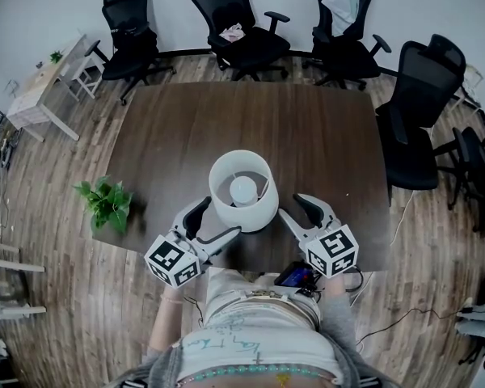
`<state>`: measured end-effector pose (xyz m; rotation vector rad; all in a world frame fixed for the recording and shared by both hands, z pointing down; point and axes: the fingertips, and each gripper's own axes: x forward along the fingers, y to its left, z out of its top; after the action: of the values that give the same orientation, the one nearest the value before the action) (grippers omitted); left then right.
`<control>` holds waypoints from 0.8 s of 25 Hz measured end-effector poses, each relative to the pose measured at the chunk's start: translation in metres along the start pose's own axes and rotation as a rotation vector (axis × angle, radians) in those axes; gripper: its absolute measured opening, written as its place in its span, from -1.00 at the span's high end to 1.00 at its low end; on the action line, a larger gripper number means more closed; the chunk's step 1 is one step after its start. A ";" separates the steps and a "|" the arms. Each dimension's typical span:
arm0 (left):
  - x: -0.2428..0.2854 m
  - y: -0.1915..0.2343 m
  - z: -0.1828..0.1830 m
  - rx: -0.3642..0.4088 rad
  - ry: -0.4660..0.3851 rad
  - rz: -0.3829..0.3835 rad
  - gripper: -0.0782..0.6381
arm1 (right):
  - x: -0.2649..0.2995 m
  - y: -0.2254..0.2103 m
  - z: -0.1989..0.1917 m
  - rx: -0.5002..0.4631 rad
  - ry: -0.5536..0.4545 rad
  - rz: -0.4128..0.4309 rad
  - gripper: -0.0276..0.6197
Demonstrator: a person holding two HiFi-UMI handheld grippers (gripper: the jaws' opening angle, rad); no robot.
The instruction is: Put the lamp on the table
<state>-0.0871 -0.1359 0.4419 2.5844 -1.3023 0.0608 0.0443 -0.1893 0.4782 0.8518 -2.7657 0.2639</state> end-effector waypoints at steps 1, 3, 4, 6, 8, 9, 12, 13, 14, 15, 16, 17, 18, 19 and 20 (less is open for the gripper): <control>-0.001 0.000 0.000 0.001 -0.002 0.002 -0.42 | 0.000 0.001 0.000 -0.001 0.000 0.005 0.33; -0.002 0.000 0.001 -0.001 -0.007 0.009 -0.39 | 0.000 0.004 0.001 -0.001 -0.003 0.012 0.34; -0.003 0.000 0.002 -0.003 -0.012 0.012 -0.38 | -0.001 0.005 0.002 0.000 -0.005 0.014 0.35; -0.005 -0.001 0.003 -0.006 -0.021 0.018 -0.34 | -0.002 0.007 0.004 0.001 -0.012 0.019 0.39; -0.008 -0.002 0.003 -0.003 -0.024 0.023 -0.19 | -0.003 0.009 0.006 -0.004 -0.016 0.023 0.46; -0.009 -0.002 0.003 -0.003 -0.026 0.026 -0.10 | -0.004 0.010 0.006 -0.008 -0.017 0.025 0.48; -0.011 -0.005 0.004 -0.005 -0.034 0.034 0.01 | -0.006 0.013 0.007 -0.019 -0.022 0.030 0.59; -0.012 -0.005 0.004 -0.002 -0.037 0.038 0.04 | -0.006 0.015 0.008 -0.024 -0.024 0.031 0.61; -0.013 -0.005 0.004 0.003 -0.039 0.045 0.08 | -0.005 0.016 0.008 -0.029 -0.025 0.033 0.63; -0.014 -0.005 0.005 0.010 -0.042 0.054 0.13 | -0.005 0.018 0.009 -0.034 -0.024 0.035 0.64; -0.015 -0.006 0.005 0.016 -0.045 0.062 0.19 | -0.006 0.020 0.009 -0.039 -0.022 0.038 0.67; -0.016 -0.007 0.005 0.021 -0.050 0.069 0.26 | -0.006 0.022 0.009 -0.043 -0.018 0.042 0.69; -0.016 -0.008 0.005 0.021 -0.052 0.075 0.30 | -0.007 0.024 0.009 -0.046 -0.014 0.047 0.70; -0.017 -0.009 0.006 0.017 -0.052 0.081 0.32 | -0.007 0.026 0.010 -0.049 -0.008 0.053 0.71; -0.016 -0.010 0.007 0.013 -0.050 0.086 0.33 | -0.007 0.028 0.010 -0.053 -0.003 0.060 0.72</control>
<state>-0.0896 -0.1189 0.4303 2.5544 -1.4354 0.0206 0.0327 -0.1654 0.4638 0.7574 -2.7908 0.1988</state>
